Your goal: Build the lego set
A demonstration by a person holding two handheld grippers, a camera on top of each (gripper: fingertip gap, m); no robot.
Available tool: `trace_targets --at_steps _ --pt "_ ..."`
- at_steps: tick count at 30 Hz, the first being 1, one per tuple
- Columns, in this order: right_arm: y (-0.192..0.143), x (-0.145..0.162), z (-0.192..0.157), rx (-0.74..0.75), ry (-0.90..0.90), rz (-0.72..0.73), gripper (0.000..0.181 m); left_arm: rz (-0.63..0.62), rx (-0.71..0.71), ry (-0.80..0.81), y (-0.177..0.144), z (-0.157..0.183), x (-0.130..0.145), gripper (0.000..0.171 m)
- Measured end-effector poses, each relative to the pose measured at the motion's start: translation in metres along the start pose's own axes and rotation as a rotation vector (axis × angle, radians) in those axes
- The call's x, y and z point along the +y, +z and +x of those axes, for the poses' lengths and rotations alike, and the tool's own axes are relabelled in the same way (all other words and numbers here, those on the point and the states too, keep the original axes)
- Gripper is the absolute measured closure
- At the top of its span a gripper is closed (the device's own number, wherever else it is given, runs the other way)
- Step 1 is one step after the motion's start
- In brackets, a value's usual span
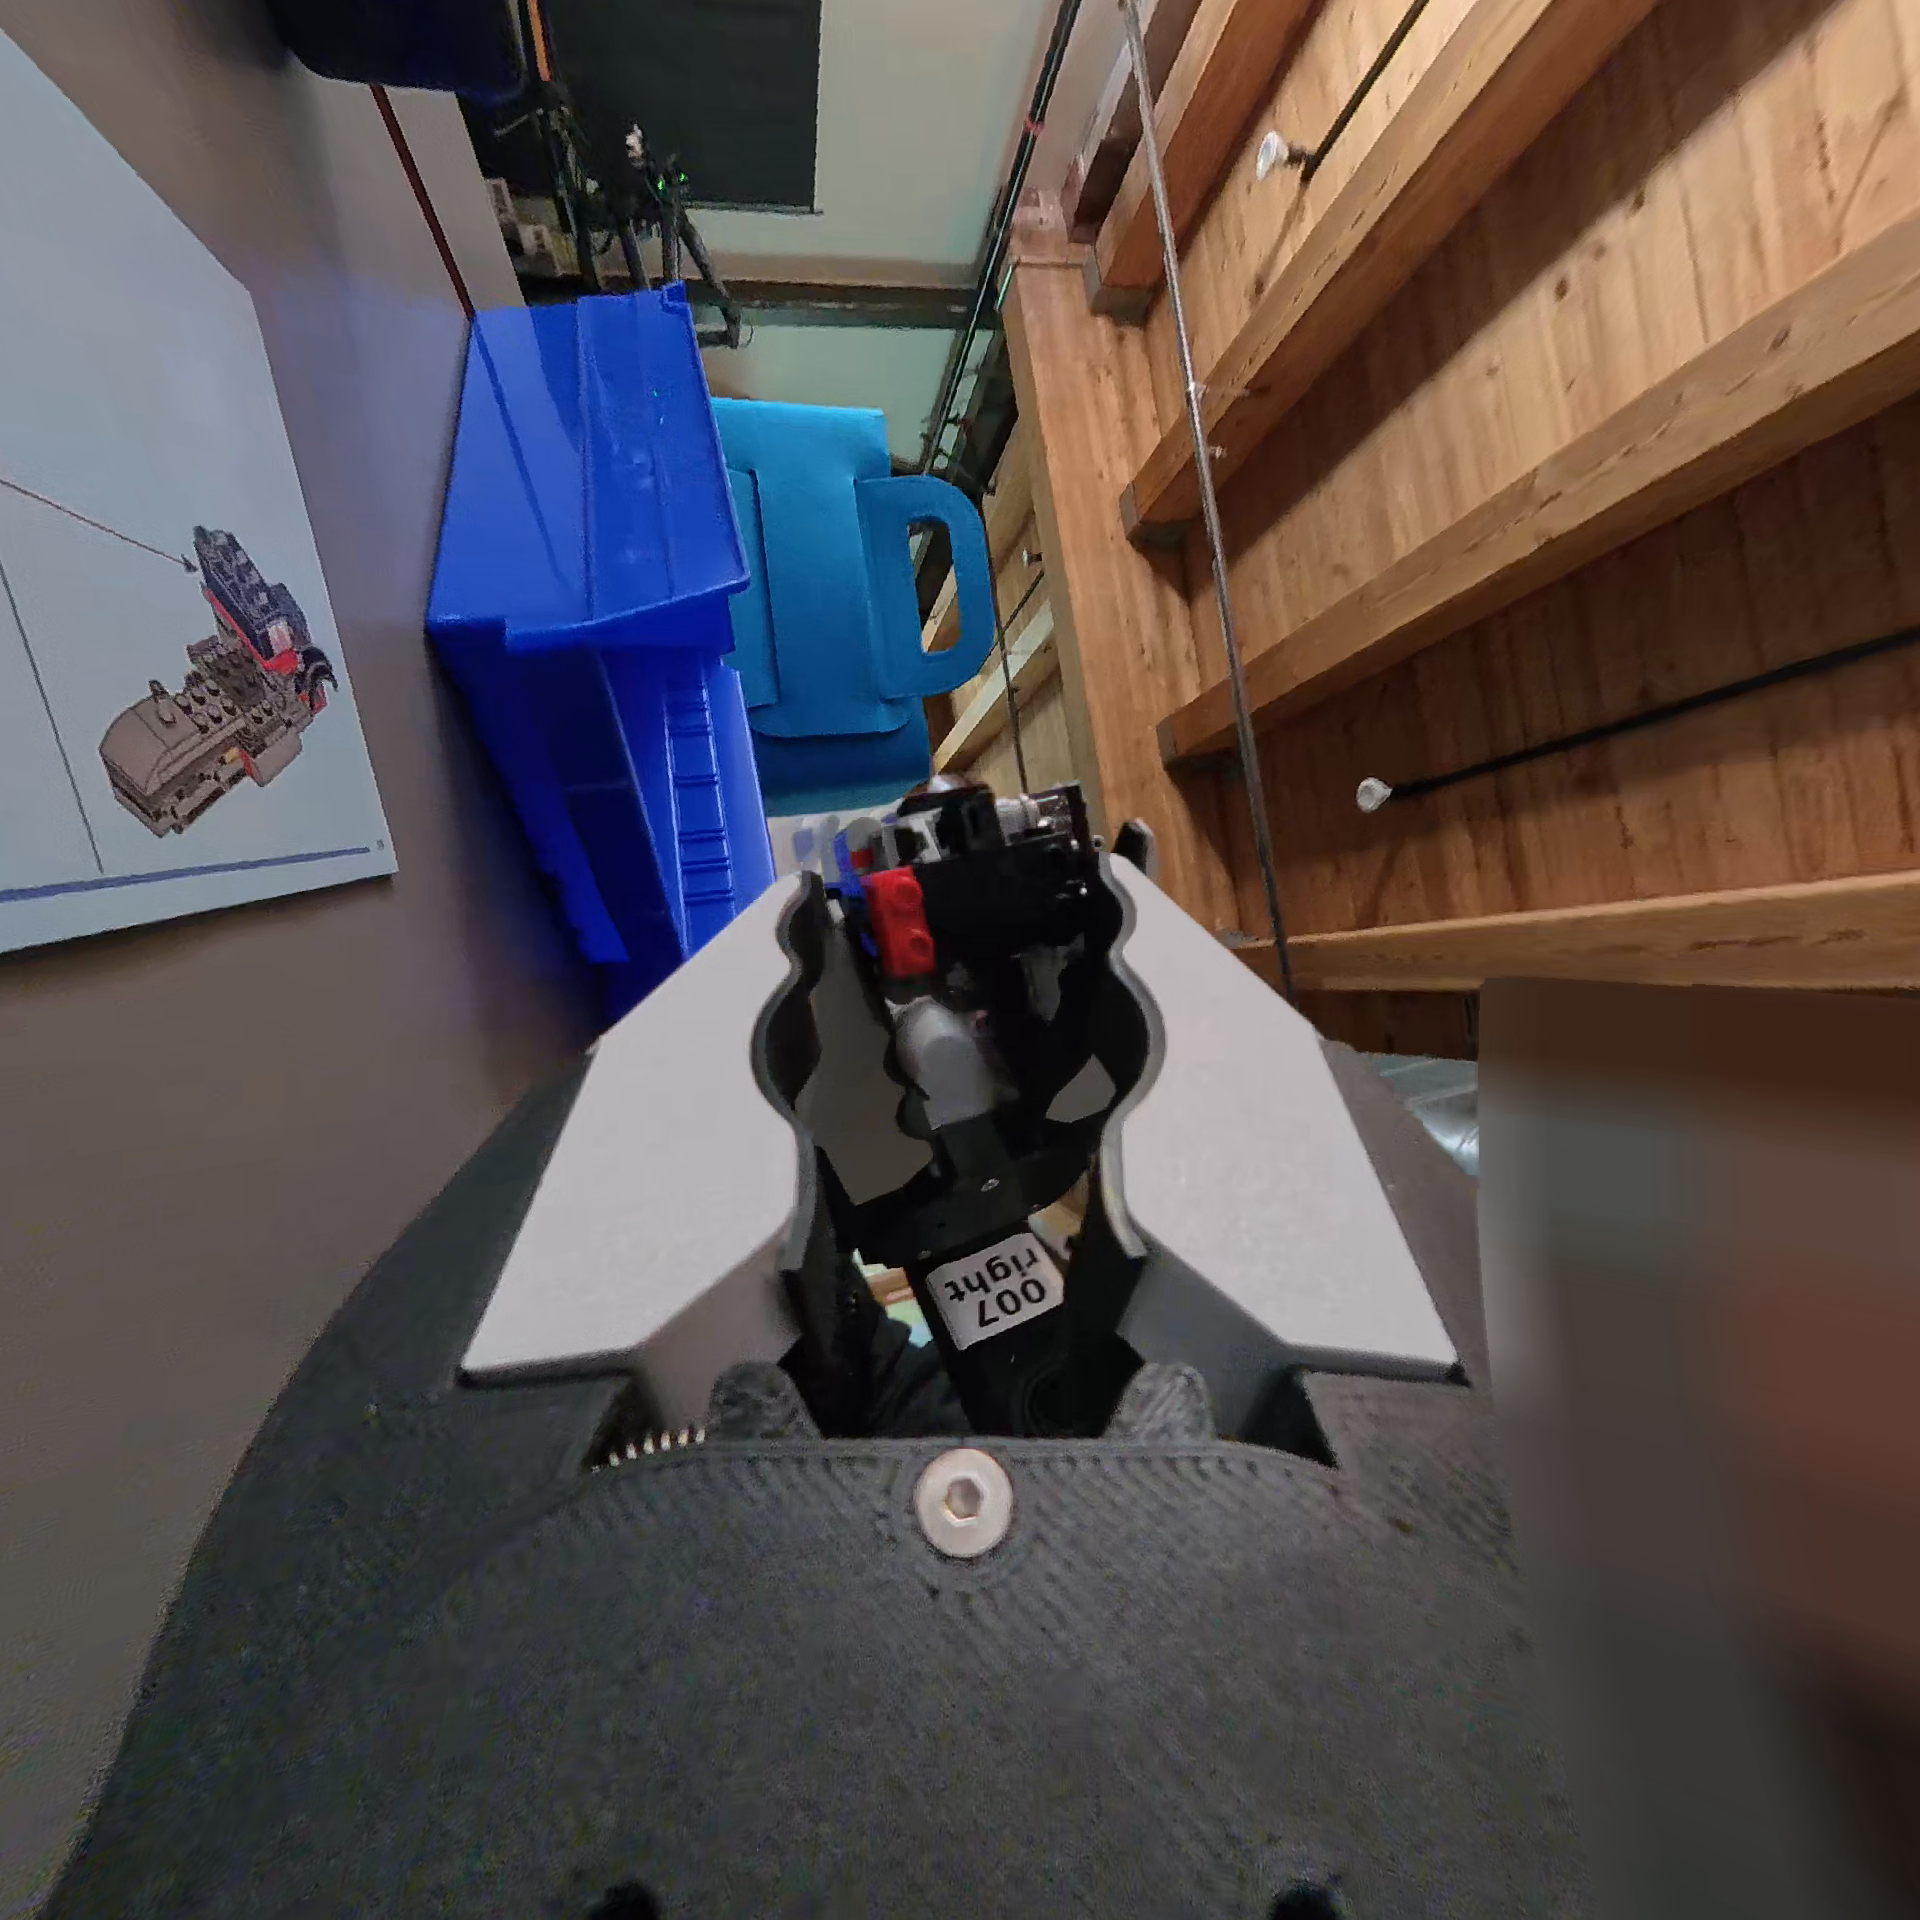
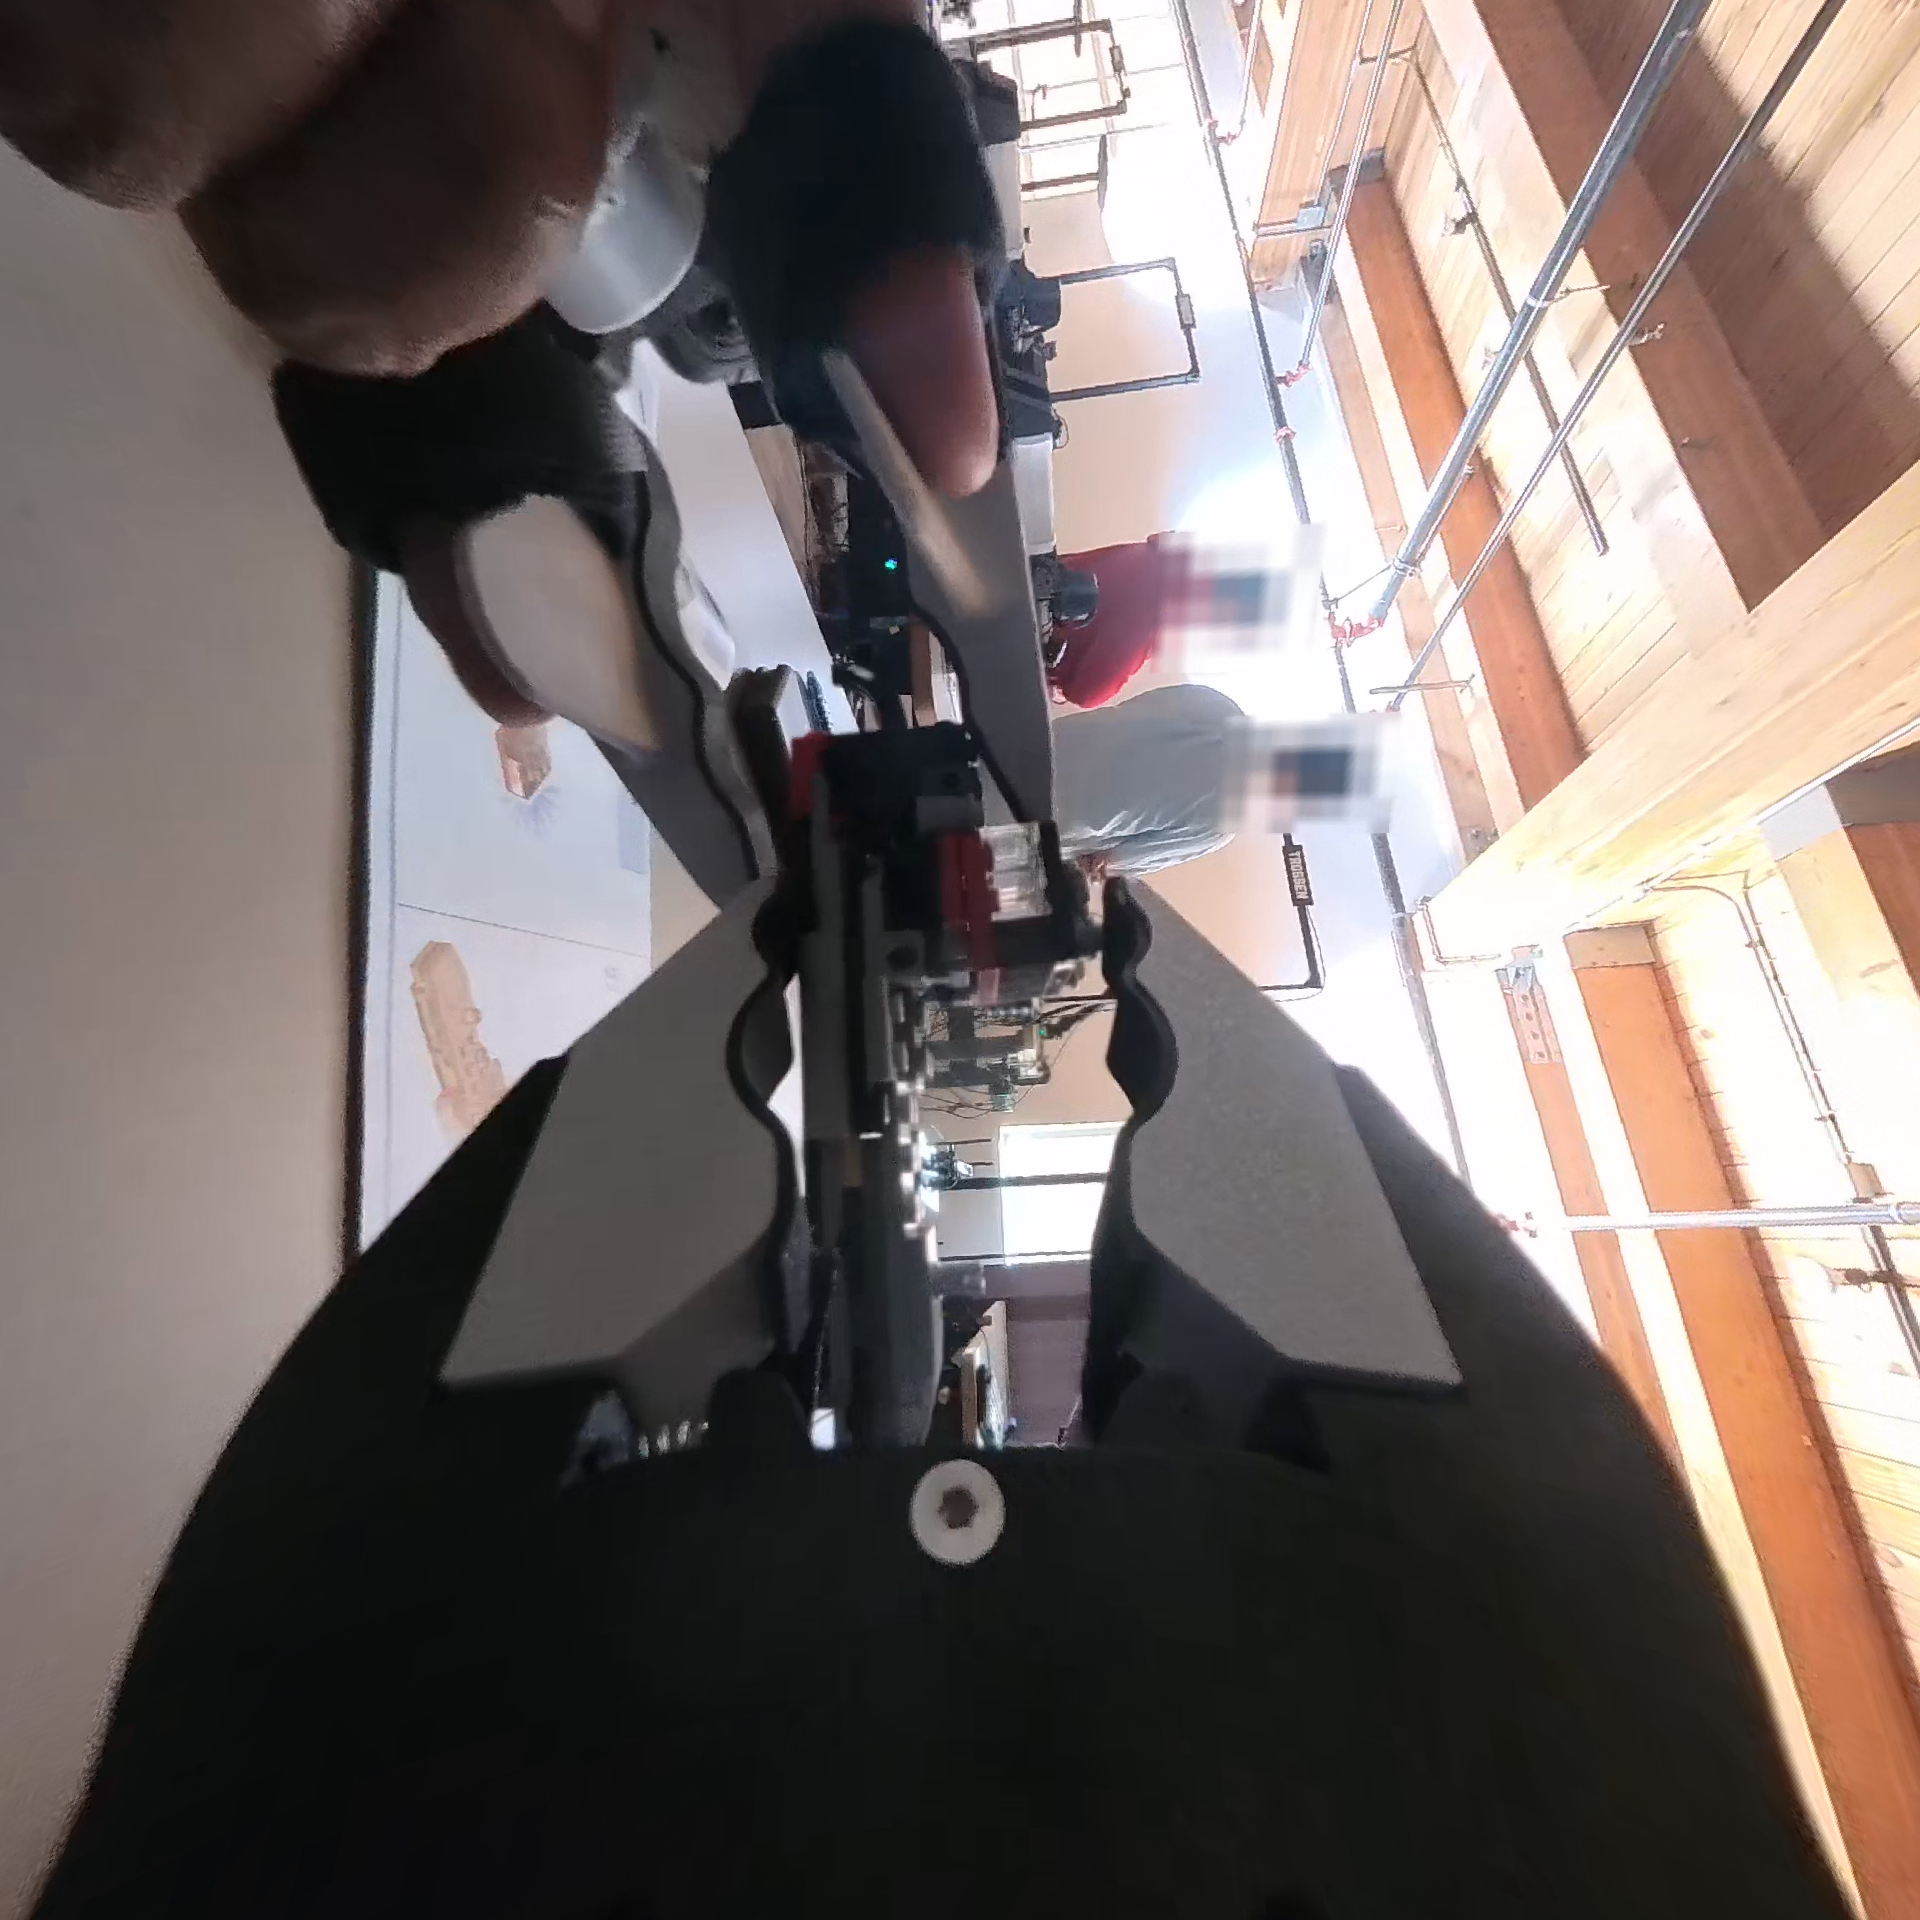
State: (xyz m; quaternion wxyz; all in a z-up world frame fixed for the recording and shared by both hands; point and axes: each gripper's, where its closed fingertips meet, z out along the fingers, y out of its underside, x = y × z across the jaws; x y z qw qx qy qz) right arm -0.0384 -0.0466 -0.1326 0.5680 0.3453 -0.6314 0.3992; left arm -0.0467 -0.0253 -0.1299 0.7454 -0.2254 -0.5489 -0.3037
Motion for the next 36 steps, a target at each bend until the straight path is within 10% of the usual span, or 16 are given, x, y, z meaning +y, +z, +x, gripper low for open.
trace_targets --at_steps 36 --pt "-0.023 0.003 0.015 -0.081 -0.014 0.125 0.115 0.083 -0.056 0.013 0.009 0.004 0.005 0.13"
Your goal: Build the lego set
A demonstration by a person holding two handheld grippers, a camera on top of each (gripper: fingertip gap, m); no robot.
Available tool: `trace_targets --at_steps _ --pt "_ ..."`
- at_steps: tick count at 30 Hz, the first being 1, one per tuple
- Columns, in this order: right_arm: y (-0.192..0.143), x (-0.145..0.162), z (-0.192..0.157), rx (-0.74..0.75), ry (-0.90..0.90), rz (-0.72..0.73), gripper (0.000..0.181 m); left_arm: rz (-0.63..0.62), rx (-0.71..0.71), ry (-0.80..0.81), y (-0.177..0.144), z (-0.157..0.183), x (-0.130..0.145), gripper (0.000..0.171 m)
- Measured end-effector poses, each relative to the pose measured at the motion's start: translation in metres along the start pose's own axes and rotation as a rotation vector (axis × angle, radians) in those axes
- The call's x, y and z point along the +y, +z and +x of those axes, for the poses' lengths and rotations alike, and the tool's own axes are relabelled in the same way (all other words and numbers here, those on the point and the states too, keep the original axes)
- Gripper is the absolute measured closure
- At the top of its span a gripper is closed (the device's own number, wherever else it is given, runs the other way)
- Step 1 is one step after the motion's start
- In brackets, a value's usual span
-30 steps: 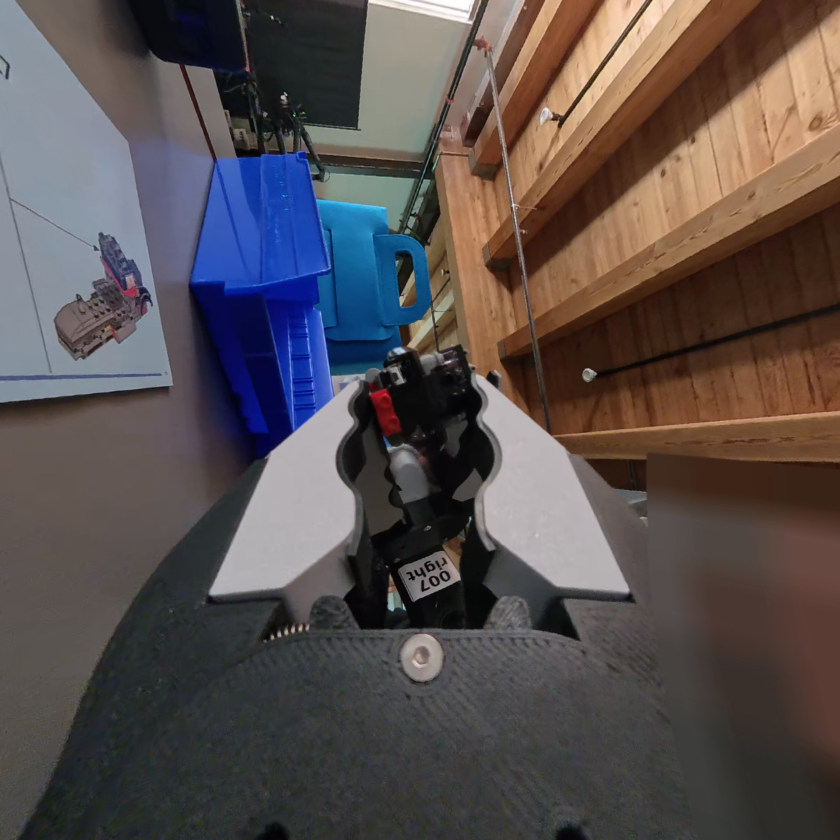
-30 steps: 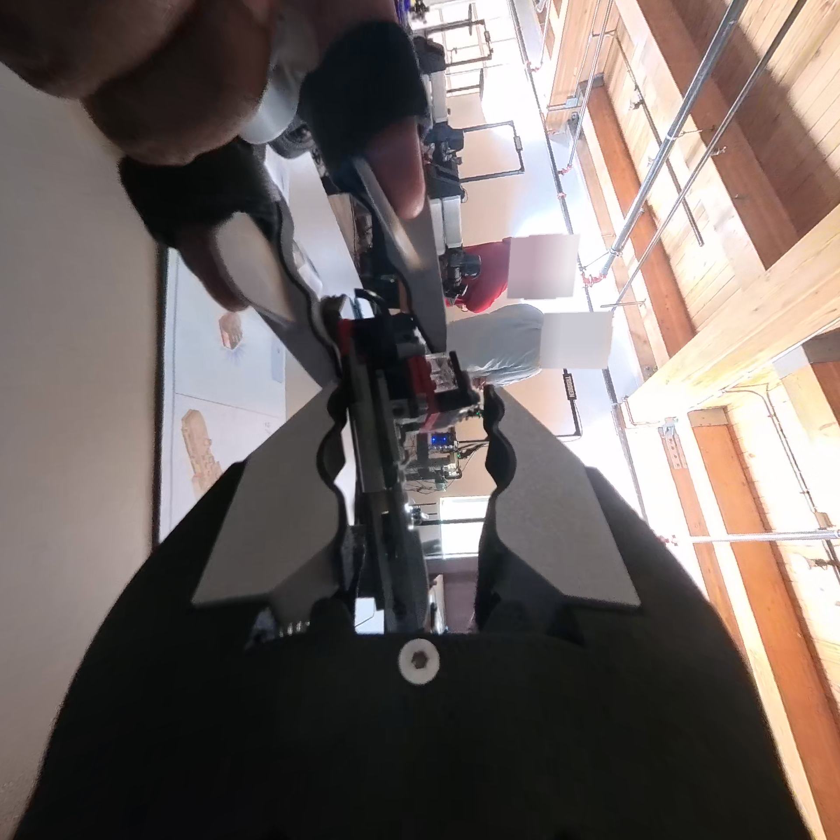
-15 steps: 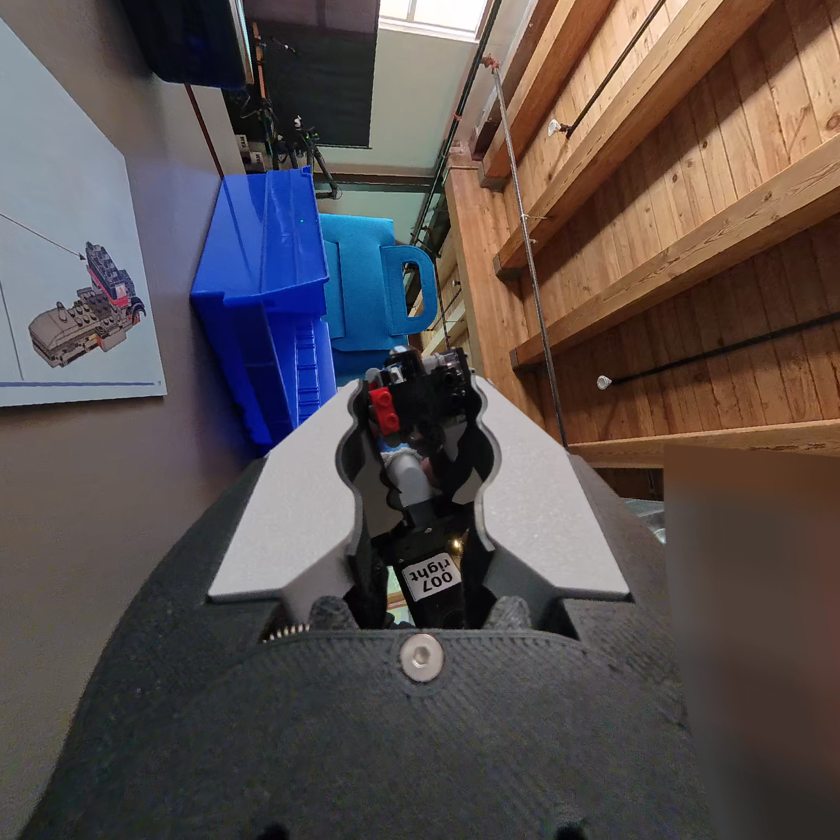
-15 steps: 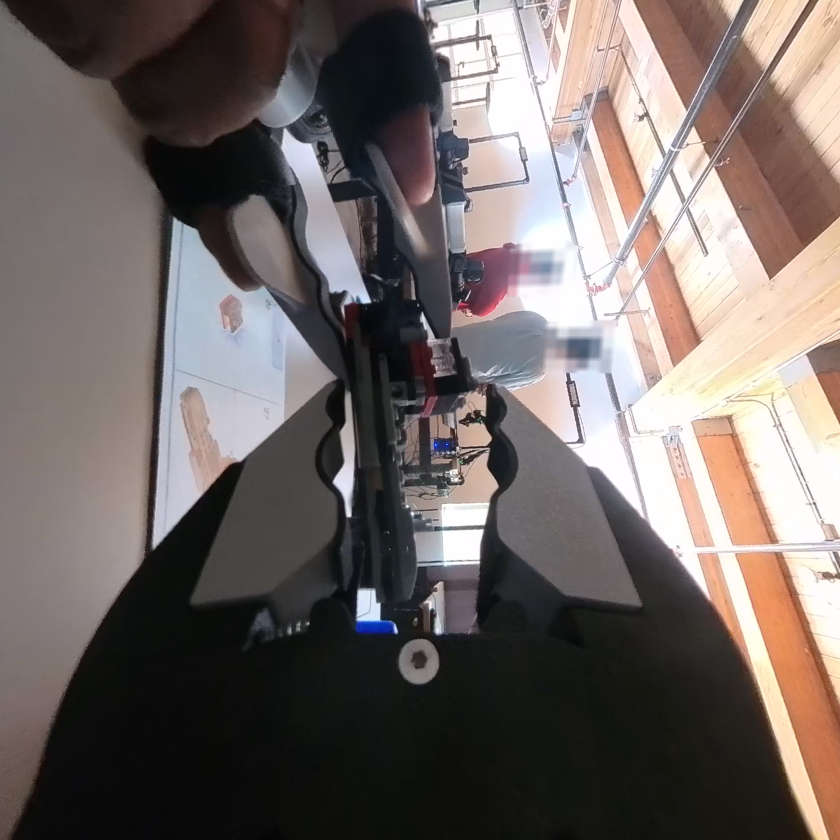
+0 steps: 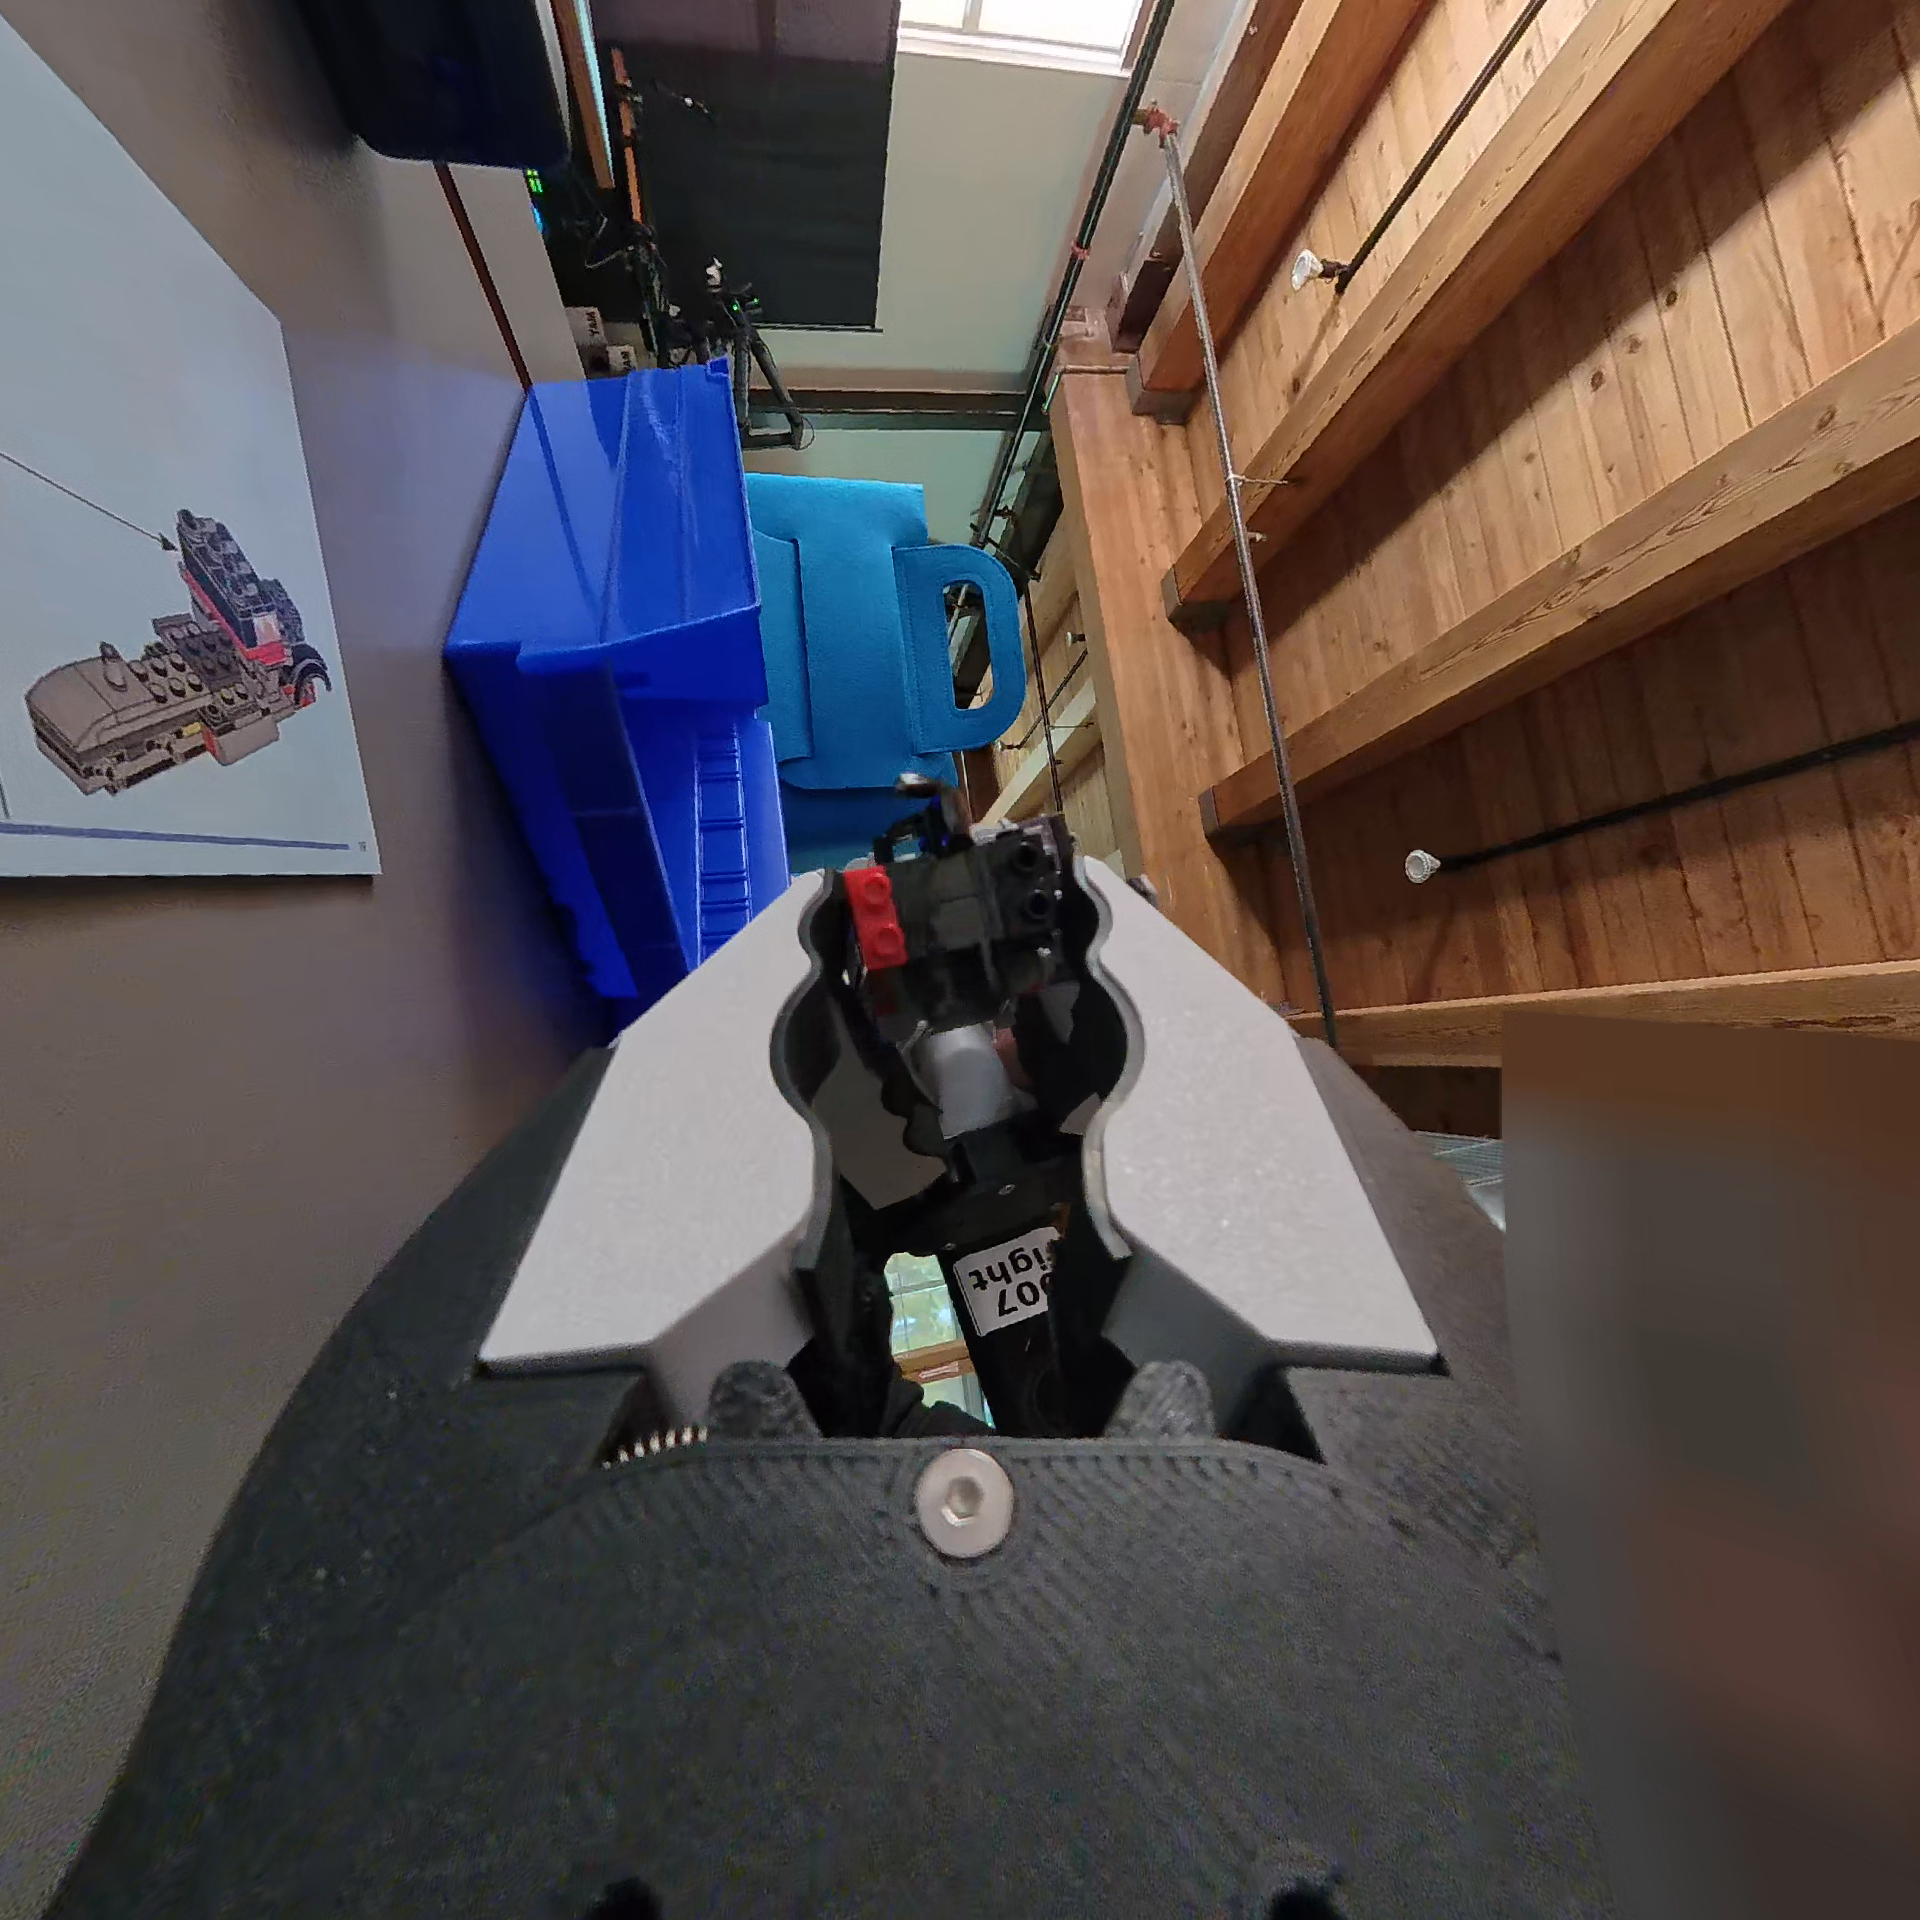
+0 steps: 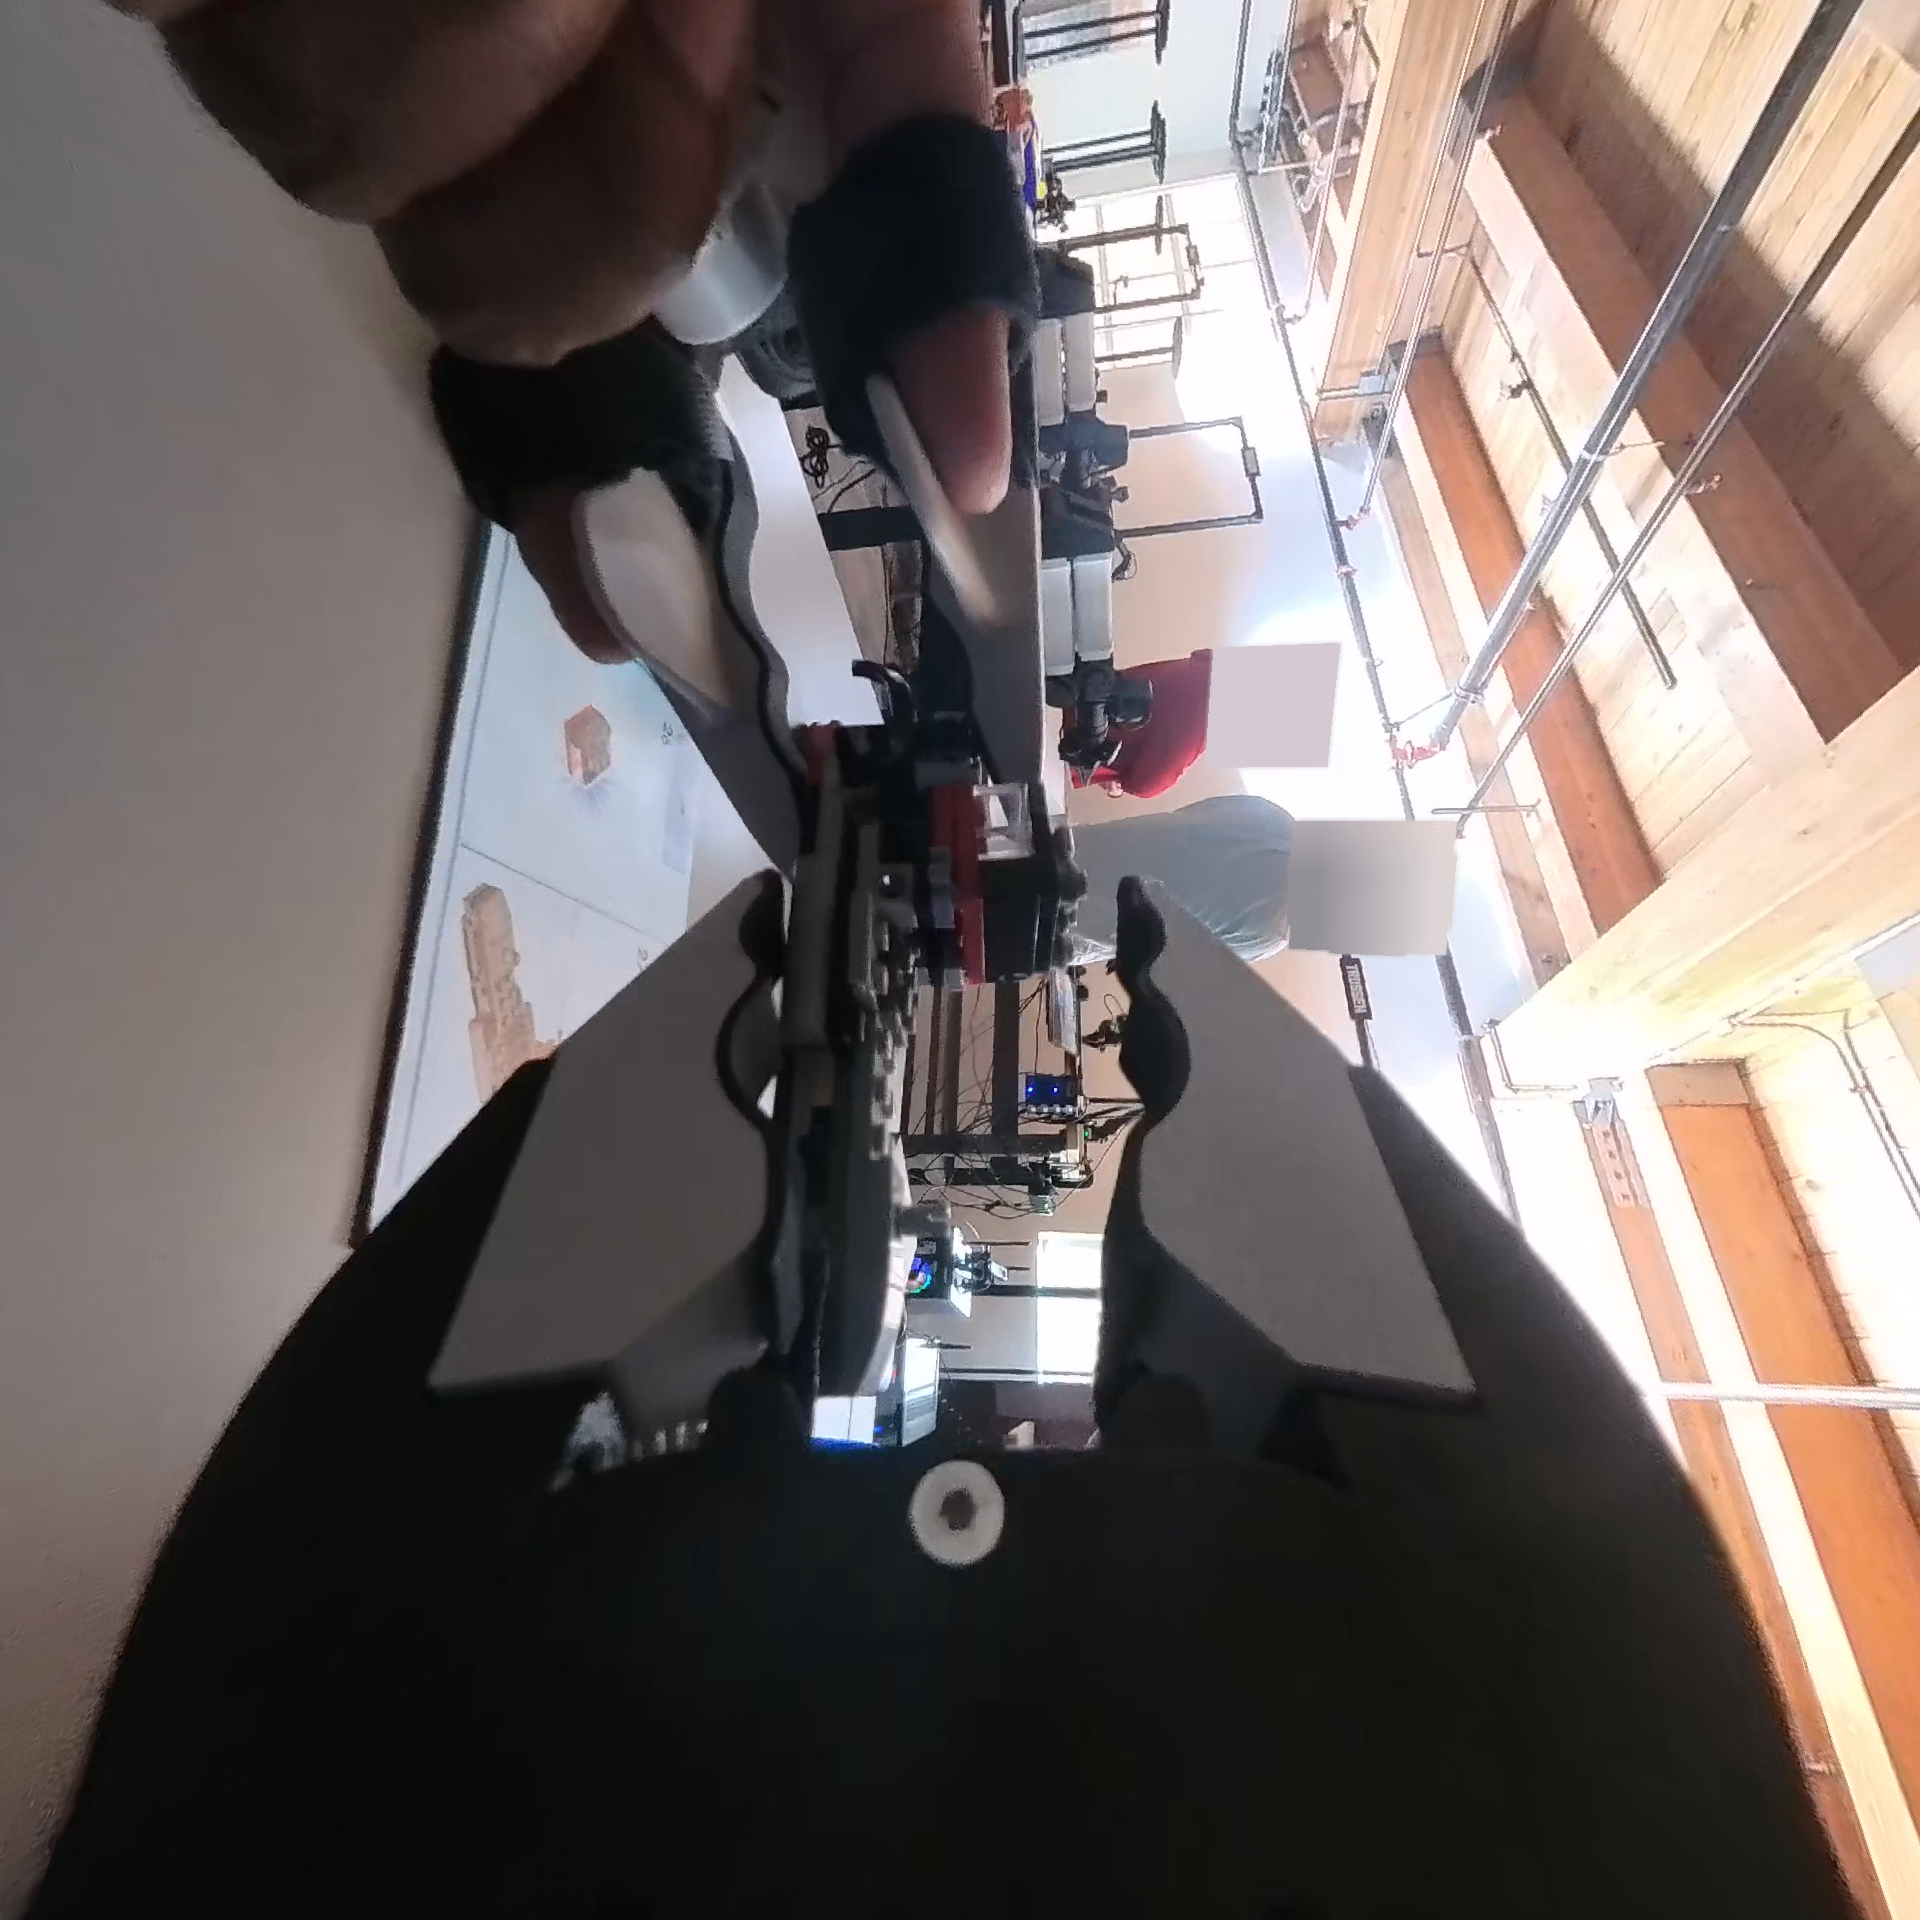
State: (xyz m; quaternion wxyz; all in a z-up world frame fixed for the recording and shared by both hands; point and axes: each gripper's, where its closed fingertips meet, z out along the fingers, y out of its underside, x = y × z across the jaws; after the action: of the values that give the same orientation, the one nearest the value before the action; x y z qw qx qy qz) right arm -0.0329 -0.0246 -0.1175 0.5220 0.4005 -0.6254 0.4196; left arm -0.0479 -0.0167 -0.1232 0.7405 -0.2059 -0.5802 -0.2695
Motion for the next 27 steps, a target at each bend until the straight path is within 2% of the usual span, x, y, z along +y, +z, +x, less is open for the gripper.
trace_targets --at_steps 6,27 --pt "0.0021 -0.0027 -0.0019 -0.003 -0.012 0.014 0.122 -0.002 -0.015 -0.008 0.002 -0.0003 0.0046 0.13" --pt "0.0015 -0.0061 0.0002 -0.039 0.013 0.047 0.125 0.018 -0.016 -0.051 0.0053 -0.0002 0.0088 0.13"
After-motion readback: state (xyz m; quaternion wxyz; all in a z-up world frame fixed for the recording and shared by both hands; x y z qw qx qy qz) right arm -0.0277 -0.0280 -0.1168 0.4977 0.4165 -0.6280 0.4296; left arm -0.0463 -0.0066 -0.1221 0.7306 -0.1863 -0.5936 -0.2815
